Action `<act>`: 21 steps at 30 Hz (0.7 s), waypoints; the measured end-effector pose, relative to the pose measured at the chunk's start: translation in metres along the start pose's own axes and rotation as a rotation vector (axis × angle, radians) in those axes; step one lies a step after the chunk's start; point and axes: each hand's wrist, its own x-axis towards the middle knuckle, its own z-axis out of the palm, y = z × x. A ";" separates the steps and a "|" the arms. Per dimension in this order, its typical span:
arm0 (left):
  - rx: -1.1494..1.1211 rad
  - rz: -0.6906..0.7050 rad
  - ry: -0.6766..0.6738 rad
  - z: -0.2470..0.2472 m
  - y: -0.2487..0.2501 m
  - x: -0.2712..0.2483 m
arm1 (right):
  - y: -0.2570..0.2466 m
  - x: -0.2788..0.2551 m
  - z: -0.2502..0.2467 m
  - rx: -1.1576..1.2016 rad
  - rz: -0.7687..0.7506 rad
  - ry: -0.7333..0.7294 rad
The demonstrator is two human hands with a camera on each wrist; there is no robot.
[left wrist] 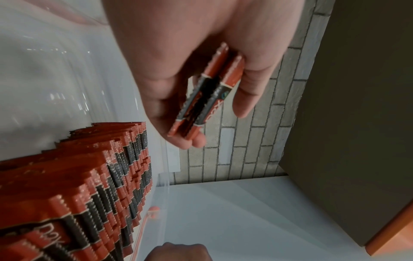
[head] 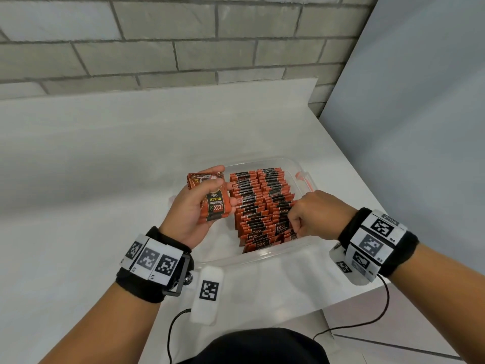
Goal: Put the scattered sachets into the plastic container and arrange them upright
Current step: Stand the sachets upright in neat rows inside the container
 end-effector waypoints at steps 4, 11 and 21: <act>-0.015 -0.007 0.017 -0.001 0.000 0.001 | 0.003 0.000 0.002 0.054 0.006 0.007; 0.007 -0.070 0.005 -0.005 -0.002 0.002 | 0.018 -0.009 -0.006 0.404 0.087 0.094; 0.162 -0.068 -0.198 0.019 -0.004 0.003 | -0.024 -0.007 -0.032 0.949 0.011 0.415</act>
